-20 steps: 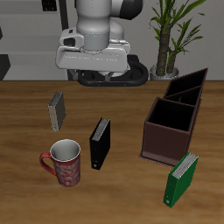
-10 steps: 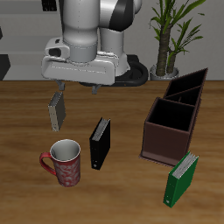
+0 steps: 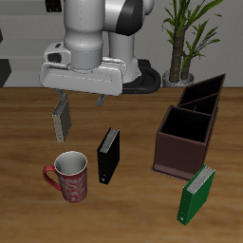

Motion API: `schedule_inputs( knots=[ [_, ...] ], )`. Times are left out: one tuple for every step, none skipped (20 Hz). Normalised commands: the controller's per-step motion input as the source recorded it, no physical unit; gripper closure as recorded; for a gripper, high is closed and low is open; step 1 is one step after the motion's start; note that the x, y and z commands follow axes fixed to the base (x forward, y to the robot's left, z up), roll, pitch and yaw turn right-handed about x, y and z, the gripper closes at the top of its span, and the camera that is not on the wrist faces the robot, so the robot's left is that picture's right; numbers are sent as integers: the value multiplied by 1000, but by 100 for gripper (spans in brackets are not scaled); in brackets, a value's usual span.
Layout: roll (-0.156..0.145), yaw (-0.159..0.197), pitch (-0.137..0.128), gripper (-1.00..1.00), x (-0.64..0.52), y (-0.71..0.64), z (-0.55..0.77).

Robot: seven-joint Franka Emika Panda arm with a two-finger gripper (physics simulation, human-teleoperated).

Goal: Place the red mug into the left desk caddy's right compartment

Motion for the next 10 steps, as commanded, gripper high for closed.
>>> schedule_inputs(
  knots=[
    [96, 5, -13, -100, 217, 241, 32],
    [-1, 21, -16, -100, 223, 128, 38],
    [10, -42, -21, -100, 135, 124, 65],
    [69, 32, -4, -100, 214, 138, 4],
    [-15, 30, 7, -100, 315, 26, -32],
    [-2, 104, -66, -100, 160, 92, -19],
    [0, 0, 0, -100, -105, 77, -4],
    [55, 83, 16, -100, 254, 56, -79],
    [-17, -16, 51, -100, 217, -6, -138],
    [36, 34, 9, -100, 99, 149, -92]
  ],
)
